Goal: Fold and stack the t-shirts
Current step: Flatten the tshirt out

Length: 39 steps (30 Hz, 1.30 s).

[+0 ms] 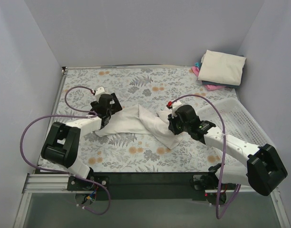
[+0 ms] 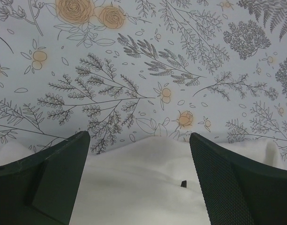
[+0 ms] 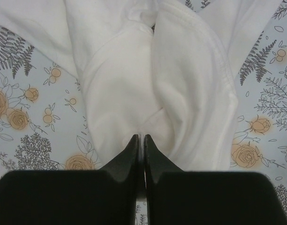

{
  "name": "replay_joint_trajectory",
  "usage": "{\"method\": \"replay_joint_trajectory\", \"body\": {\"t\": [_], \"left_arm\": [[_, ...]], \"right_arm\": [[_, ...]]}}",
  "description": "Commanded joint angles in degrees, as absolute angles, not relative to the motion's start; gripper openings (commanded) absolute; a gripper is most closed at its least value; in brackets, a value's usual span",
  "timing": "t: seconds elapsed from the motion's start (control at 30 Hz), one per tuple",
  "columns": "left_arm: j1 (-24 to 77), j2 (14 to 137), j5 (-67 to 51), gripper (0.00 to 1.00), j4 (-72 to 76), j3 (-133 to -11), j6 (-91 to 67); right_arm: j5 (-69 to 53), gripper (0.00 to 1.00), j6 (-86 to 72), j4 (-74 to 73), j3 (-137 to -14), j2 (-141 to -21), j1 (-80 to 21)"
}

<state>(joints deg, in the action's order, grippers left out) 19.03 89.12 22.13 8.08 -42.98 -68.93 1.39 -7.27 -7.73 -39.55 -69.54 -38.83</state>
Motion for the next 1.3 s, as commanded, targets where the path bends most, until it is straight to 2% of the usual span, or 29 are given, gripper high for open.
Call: {"method": "replay_joint_trajectory", "body": {"t": [0.0,0.1,0.27,0.5,0.73,0.87,0.9,1.03,1.1,1.17,1.27], "left_arm": [[20.2,90.6,23.3,0.80,8.8,-45.9,-66.8],[22.4,91.0,24.4,0.80,8.5,-46.1,-65.4],[23.1,88.7,17.8,0.79,12.8,-42.2,-62.9],[23.0,94.2,18.1,0.79,11.3,-46.7,-60.8],[23.0,97.7,18.2,0.73,10.5,-49.0,-60.0],[23.0,99.2,17.8,0.61,10.3,-49.7,-60.1],[23.0,99.4,17.8,0.52,10.1,-49.9,-60.1],[23.0,100.5,17.5,0.26,8.8,-50.6,-60.1],[23.0,100.7,16.9,0.21,8.2,-50.6,-60.5],[23.1,101.0,16.5,0.00,7.6,-50.6,-60.6],[23.2,101.3,16.4,0.00,6.3,-50.8,-61.1]], "right_arm": [[2.2,0.01,-6.4,-7.6,-41.3,-70.1,-39.1],[2.5,0.01,-6.5,-7.4,-41.0,-71.0,-39.1],[3.6,0.01,-6.7,-7.3,-40.4,-71.0,-39.1],[2.5,0.01,-6.9,-6.7,-39.7,-70.3,-39.1],[3.0,0.01,-7.4,-6.4,-39.5,-69.8,-39.1],[3.1,0.01,-7.6,-6.3,-39.4,-70.0,-39.1],[3.1,0.01,-7.6,-6.3,-39.4,-70.0,-39.1],[3.3,0.01,-7.6,-6.3,-39.3,-70.0,-39.1],[3.4,0.01,-7.6,-6.4,-39.3,-70.0,-39.1],[3.3,0.01,-7.6,-6.4,-39.2,-70.0,-39.0],[3.4,0.01,-7.6,-6.3,-39.0,-69.9,-39.1]]}}
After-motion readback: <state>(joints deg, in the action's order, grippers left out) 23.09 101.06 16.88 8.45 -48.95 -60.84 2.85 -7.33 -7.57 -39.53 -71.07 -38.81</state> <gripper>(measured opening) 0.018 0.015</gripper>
